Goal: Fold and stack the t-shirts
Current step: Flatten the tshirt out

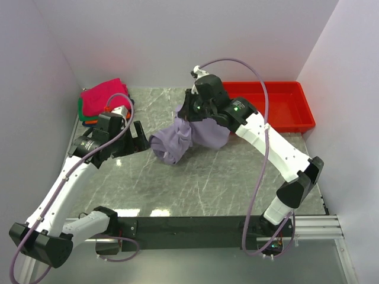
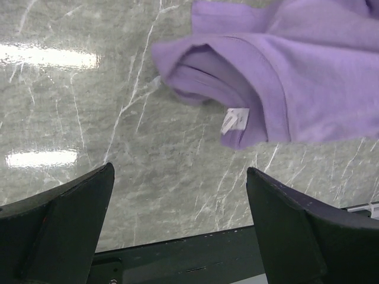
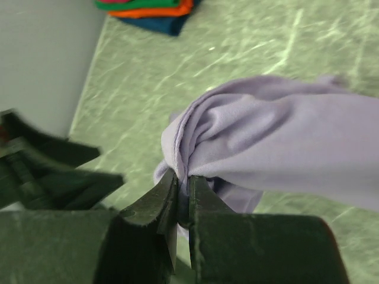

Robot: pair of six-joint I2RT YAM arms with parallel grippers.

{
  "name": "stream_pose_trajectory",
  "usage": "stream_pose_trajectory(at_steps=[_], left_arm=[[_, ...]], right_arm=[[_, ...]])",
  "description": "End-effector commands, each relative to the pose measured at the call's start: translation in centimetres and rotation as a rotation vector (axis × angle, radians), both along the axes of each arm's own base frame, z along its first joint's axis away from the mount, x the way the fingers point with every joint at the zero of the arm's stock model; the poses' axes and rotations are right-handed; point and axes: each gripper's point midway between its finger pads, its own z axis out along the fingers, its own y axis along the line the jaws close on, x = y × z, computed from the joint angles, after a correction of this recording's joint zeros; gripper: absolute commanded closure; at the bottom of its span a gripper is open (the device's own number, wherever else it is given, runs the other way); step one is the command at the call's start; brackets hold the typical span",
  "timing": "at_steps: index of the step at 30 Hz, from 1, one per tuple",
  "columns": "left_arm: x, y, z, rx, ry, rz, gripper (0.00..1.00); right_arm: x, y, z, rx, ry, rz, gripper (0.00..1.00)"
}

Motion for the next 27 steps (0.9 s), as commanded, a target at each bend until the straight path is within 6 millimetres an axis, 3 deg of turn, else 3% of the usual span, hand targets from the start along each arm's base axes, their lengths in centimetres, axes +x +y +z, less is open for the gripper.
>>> stream_pose_trajectory(at_steps=[1,4,12,14,16,17,18,20,21,24,26,27], left_arm=[[-0.3,0.5,0.8,0.006,-0.033,-0.006,0.01],[-0.3,1.2,1.0,0.028,-0.036,0.001,0.01],[-0.3,0.6,0.4,-0.016,-0.027,-0.021,0.01],[-0.5,0.0,-0.2,-0.047,-0.01,-0.037,0.01],[-0.7,-0.5,-0.8,-0.071,0.003,-0.052,0.01],[-0.8,-0.8,-1.0,-0.087,0.01,-0.065,0.01],[-0.8,-1.1,-1.1,-0.095,0.013,-0.071,0.01],[-0.7,-1.4,-1.5,-0.109,0.015,-0.081,0.02],[-0.7,-1.7,-1.8,-0.119,0.021,-0.094,0.02],[-0.3,-2.5,-2.4,-0.138,0.039,-0.119,0.04],[0.0,-2.9,-2.7,-0.149,0.043,-0.132,0.05],[0.1,-3.3,-3.2,-0.156,0.06,-0.141,0.05]], right_arm=[[-3.4,1.7,2.9,0.053,0.03,0.027,1.0],[-3.3,2.3,3.4,0.056,0.021,-0.013,1.0],[-1.8,2.2,-2.9,-0.059,0.106,-0.099,1.0],[-0.6,2.1,-4.3,-0.074,0.118,-0.114,1.0],[1.0,2.5,-4.1,-0.043,0.113,-0.117,1.0],[2.7,2.3,-4.9,-0.05,0.124,-0.137,0.98],[3.7,2.7,-3.2,-0.009,0.101,-0.136,0.8],[5.9,3.0,-3.5,-0.008,0.094,-0.13,0.58],[6.4,3.4,-1.5,0.02,0.066,-0.12,0.43],[7.3,2.5,-1.7,-0.037,0.058,-0.137,0.21],[6.8,0.9,-1.8,-0.072,0.047,-0.165,0.19],[6.1,0.0,-4.7,-0.123,0.093,-0.173,0.19]])
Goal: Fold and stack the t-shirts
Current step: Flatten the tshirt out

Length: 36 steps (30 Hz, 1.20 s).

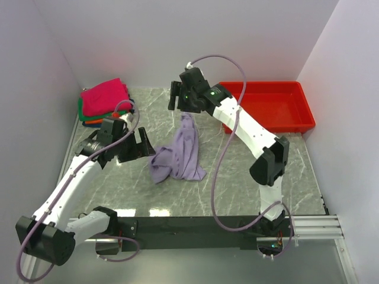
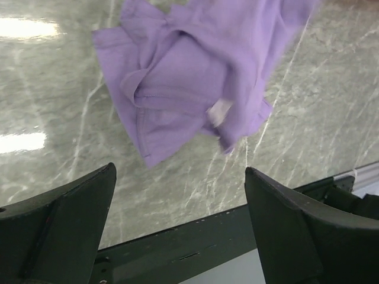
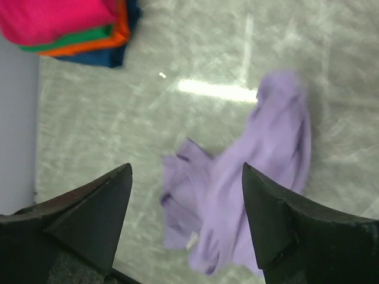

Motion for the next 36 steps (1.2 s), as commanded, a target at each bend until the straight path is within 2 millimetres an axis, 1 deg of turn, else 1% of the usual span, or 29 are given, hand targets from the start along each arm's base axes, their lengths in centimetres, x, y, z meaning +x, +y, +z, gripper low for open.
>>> stream_pose_trajectory(at_steps=[1,2,3,4,5,6,7,8,9,10,11,12,13,14,15,19,22,23,24,26,27,28,30,31,32,33,34,35,36], left_arm=[[1.1,-1.9,0.3,-0.066,-0.023,-0.053,0.05],[1.0,-2.6,0.3,-0.068,-0.025,-0.076,0.05],[1.4,-3.0,0.0,-0.064,-0.02,-0.082,0.05],[1.5,-3.4,-0.2,-0.06,-0.019,-0.092,0.05],[1.3,-4.2,-0.4,-0.059,-0.014,-0.119,0.05],[1.6,-4.8,-0.8,-0.055,-0.003,-0.134,0.05],[1.6,-5.3,-1.0,-0.049,0.0,-0.145,0.05],[1.3,-6.3,-1.2,-0.045,0.004,-0.18,0.06],[1.3,-6.9,-1.9,-0.035,0.023,-0.199,0.06],[1.6,-7.5,-1.6,-0.036,0.012,-0.212,0.07],[1.2,-8.5,-1.7,-0.033,0.019,-0.244,0.08],[1.3,-9.1,-2.1,-0.027,0.031,-0.261,0.09],[1.2,-9.5,-2.2,-0.025,0.038,-0.275,0.09],[0.8,-10.2,-2.9,-0.021,0.062,-0.303,0.09],[0.6,-10.7,-2.9,-0.023,0.067,-0.324,0.09],[-0.3,-12.7,-3.5,-0.035,0.096,-0.405,0.11],[-1.5,-14.3,-3.9,-0.048,0.119,-0.48,0.1],[-2.2,-14.9,-4.1,-0.044,0.131,-0.508,0.1],[-2.4,-15.1,-4.9,-0.032,0.153,-0.515,0.09],[-2.7,-15.6,-5.6,-0.02,0.17,-0.524,0.08],[-2.5,-15.9,-6.1,-0.023,0.176,-0.523,0.08],[-2.5,-16.2,-6.3,-0.03,0.177,-0.526,0.08],[-2.1,-16.7,-6.7,-0.023,0.179,-0.525,0.07],[-1.6,-16.5,-7.3,0.011,0.176,-0.499,0.08],[-1.3,-16.2,-8.1,0.035,0.192,-0.485,0.09],[-0.9,-16.2,-8.3,0.05,0.19,-0.469,0.1],[-0.7,-16.1,-8.6,0.061,0.189,-0.46,0.12],[-0.4,-16.2,-9.0,0.068,0.188,-0.454,0.18],[-0.1,-16.4,-8.9,0.065,0.181,-0.45,0.22]], right_arm=[[-2.5,-2.7,0.0,-0.06,-0.007,-0.009,0.19],[-3.7,-3.7,1.0,-0.033,-0.018,-0.022,0.19],[-4.9,-4.7,-2.6,-0.058,0.042,-0.034,0.19],[-5.7,-5.5,-3.4,-0.065,0.05,-0.036,0.19],[-7.0,-6.4,-2.5,-0.027,0.04,-0.045,0.19],[-8.2,-7.4,-5.1,-0.054,0.085,-0.054,0.19],[-9.1,-8.1,-4.7,-0.032,0.082,-0.065,0.19],[-9.8,-8.4,-5.3,-0.028,0.094,-0.065,0.2],[-10.8,-9.2,-7.1,-0.05,0.13,-0.067,0.2],[-11.4,-9.5,-7.6,-0.05,0.144,-0.071,0.21],[-11.9,-9.8,-7.7,-0.045,0.147,-0.072,0.21],[-12.6,-10.2,-8.9,-0.059,0.171,-0.071,0.22],[-12.9,-10.4,-9.2,-0.057,0.181,-0.08,0.22],[-13.2,-10.8,-9.5,-0.058,0.186,-0.084,0.22],[-13.4,-10.8,-9.6,-0.055,0.188,-0.086,0.22],[-13.5,-11.0,-9.6,-0.054,0.185,-0.097,0.23],[-13.3,-10.9,-9.5,-0.048,0.185,-0.099,0.23],[-13.2,-10.8,-9.5,-0.047,0.186,-0.099,0.22],[-13.1,-10.7,-9.4,-0.042,0.186,-0.102,0.23],[-13.2,-10.7,-9.4,-0.038,0.186,-0.106,0.23],[-13.3,-10.7,-9.6,-0.041,0.192,-0.104,0.23],[-13.4,-10.8,-9.5,-0.036,0.19,-0.109,0.23],[-13.7,-11.2,-9.8,-0.042,0.194,-0.116,0.23],[-13.9,-11.4,-9.6,-0.036,0.189,-0.121,0.23],[-14.1,-11.9,-10.0,-0.043,0.191,-0.133,0.23],[-14.3,-12.2,-10.0,-0.045,0.19,-0.139,0.23],[-14.5,-12.4,-9.7,-0.033,0.182,-0.145,0.23],[-14.9,-12.7,-10.2,-0.042,0.191,-0.15,0.23],[-15.0,-13.0,-10.2,-0.039,0.188,-0.158,0.23]])
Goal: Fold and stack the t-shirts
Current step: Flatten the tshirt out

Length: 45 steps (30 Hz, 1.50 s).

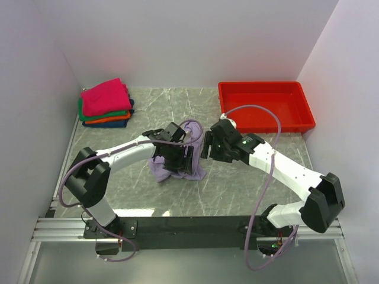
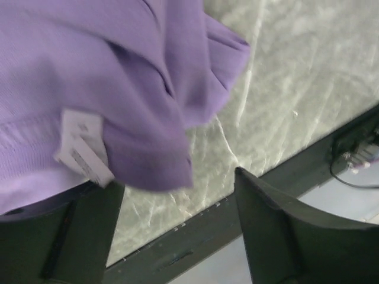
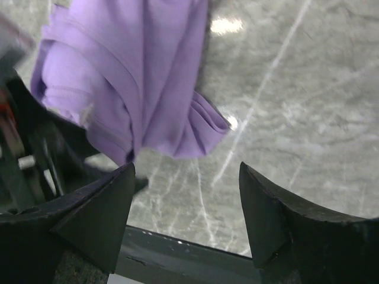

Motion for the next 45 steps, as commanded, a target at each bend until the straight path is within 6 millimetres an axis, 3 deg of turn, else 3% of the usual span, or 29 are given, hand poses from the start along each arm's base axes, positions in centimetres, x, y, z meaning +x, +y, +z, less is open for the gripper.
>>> stream_pose_trajectory(at_steps=[1,2,4,6,8,13,17,25,26,30,34,39,42,45], left_arm=[[2.7,-1.6,1.5,-0.038,-0.105,0.017,0.27],[3.0,-1.6,1.4,-0.031,-0.113,0.023,0.37],[3.6,-1.5,1.3,-0.018,-0.132,0.025,0.46],[4.0,-1.4,0.9,0.007,-0.15,0.021,0.66],[4.4,-1.3,1.1,0.012,-0.162,0.029,1.0],[6.4,2.0,3.9,0.052,-0.239,0.128,1.0],[8.1,7.2,6.5,0.001,-0.257,0.272,1.0],[8.1,13.9,6.6,0.073,-0.262,0.359,1.0],[7.8,14.1,6.7,0.062,-0.259,0.36,1.0],[7.5,14.9,6.6,0.072,-0.257,0.369,1.0],[7.4,15.7,6.6,0.07,-0.258,0.386,1.0],[7.3,17.1,6.4,0.082,-0.254,0.418,1.0],[7.3,18.0,6.2,0.087,-0.248,0.432,1.0],[7.4,18.8,6.3,0.095,-0.25,0.446,1.0]], right_arm=[[-0.3,-0.9,1.3,0.032,-0.051,-0.046,0.23],[-0.6,-1.2,0.8,0.025,-0.045,-0.047,0.23],[-0.9,-1.6,0.7,0.021,-0.049,-0.051,0.23],[-1.2,-1.9,0.1,0.007,-0.046,-0.043,0.23],[-1.5,-1.9,-0.2,0.0,-0.05,-0.026,0.23],[-2.1,-0.2,-1.6,-0.048,-0.028,0.095,0.24],[-1.8,2.3,-2.7,-0.02,-0.007,0.16,0.24],[0.3,6.1,-5.9,-0.071,0.064,0.258,0.25],[0.3,7.2,-5.5,-0.049,0.066,0.285,0.26],[0.5,8.7,-6.7,-0.054,0.101,0.317,0.27],[0.1,8.2,-9.3,-0.113,0.172,0.32,0.29],[-0.5,7.4,-10.6,-0.156,0.217,0.313,0.3],[-0.7,7.4,-11.5,-0.167,0.237,0.323,0.4],[-1.1,7.7,-12.3,-0.163,0.271,0.352,0.62]])
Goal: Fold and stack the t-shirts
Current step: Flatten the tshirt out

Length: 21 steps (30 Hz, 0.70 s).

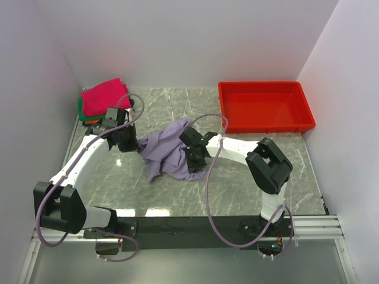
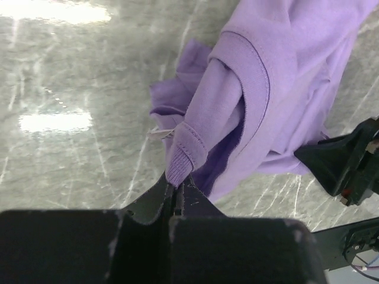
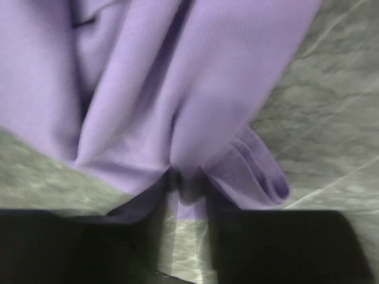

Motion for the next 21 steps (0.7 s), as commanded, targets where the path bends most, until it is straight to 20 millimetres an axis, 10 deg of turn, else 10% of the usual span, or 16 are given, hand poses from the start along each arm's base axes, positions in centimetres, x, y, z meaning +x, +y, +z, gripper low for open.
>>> stream_pose_trajectory(at_steps=[1,2,7,14,21], left_arm=[[-0.1,1.2,1.0,0.007,-0.03,0.0,1.0],[0.0,1.6,1.1,0.014,-0.034,0.0,1.0],[0.7,5.9,2.6,0.096,-0.057,0.069,1.0],[1.9,11.1,5.8,0.168,-0.101,0.241,1.0],[1.8,11.7,5.3,0.176,-0.081,0.277,1.0]], right_arm=[[0.1,1.1,-0.2,0.008,0.026,0.037,0.84],[0.0,0.9,-0.1,-0.001,0.031,0.038,1.0],[2.2,-1.8,3.7,-0.077,-0.09,-0.035,1.0],[4.4,-11.7,14.3,-0.103,-0.29,-0.242,1.0],[2.1,-16.5,14.0,-0.22,-0.258,-0.253,1.0]])
